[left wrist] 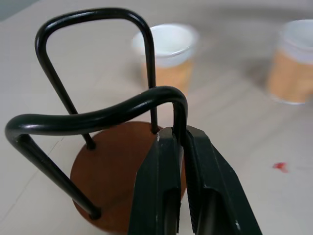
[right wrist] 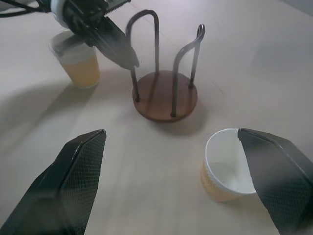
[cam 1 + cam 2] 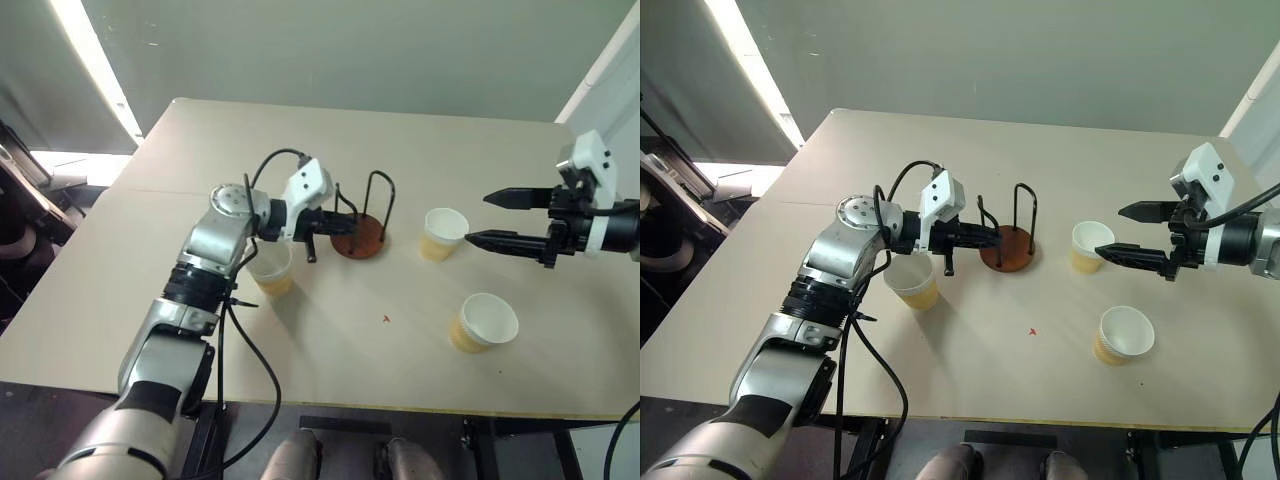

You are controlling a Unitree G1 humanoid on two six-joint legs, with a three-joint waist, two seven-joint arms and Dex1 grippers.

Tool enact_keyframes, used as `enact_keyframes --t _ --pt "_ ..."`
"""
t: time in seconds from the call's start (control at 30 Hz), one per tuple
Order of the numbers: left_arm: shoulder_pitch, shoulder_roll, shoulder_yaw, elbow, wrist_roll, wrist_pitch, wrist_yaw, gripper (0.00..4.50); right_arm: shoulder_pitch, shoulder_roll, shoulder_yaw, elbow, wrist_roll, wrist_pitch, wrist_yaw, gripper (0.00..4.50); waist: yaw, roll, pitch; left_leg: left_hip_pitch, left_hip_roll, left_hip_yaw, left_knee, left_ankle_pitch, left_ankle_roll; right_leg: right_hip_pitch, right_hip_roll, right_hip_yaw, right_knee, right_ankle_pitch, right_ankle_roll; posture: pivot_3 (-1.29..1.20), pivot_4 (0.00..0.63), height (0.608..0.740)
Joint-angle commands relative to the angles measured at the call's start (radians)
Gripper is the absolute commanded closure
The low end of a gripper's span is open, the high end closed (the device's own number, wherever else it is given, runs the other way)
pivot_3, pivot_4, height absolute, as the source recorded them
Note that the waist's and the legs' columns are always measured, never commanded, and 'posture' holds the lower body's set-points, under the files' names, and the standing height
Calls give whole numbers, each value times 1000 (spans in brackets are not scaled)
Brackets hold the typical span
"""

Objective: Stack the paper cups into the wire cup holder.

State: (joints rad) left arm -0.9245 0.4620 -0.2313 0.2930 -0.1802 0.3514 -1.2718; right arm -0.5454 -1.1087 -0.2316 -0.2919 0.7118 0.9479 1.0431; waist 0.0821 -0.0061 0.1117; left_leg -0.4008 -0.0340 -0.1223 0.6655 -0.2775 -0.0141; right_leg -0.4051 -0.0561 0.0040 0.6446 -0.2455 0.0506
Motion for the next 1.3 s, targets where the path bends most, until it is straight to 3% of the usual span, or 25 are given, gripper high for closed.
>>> enact_keyframes --t 0.03,0.3,0.83,0.93,1.23,1.3 --pt "30 20 -48 -119 -32 16 -86 4451 18 -65 -103 -70 69 40 37 0 0 0 0 0 0 0 0 0 0 0 0 0 0 0 0 0 150 740" --pt "77 26 -113 -169 -33 16 -148 4451 85 -166 -181 -63 83 48 78 0 0 0 0 -1 1 1 1 1 1 0 0 0 1 1 1 0 150 740" --pt "98 -79 -160 -70 16 -52 -92 4451 74 -159 -153 -66 96 22 54 0 0 0 0 0 1 2 3 2 3 1 0 1 2 1 2 0 150 740" --pt "104 -79 -161 -71 18 -42 -97 3754 57 -153 -129 -63 95 13 49 0 0 0 0 1 1 2 4 2 3 2 0 1 2 2 3 0 150 740" --pt "109 2 -167 -110 18 -69 -158 538 -5 -135 -39 -28 68 -25 48 0 0 0 0 0 1 2 4 2 3 1 0 1 2 2 4 0 150 740" --pt "97 23 -153 -120 12 -75 -167 48 -24 -126 -15 -20 60 -35 47 0 0 0 0 0 1 2 4 2 3 1 0 1 2 2 4 0 150 740"
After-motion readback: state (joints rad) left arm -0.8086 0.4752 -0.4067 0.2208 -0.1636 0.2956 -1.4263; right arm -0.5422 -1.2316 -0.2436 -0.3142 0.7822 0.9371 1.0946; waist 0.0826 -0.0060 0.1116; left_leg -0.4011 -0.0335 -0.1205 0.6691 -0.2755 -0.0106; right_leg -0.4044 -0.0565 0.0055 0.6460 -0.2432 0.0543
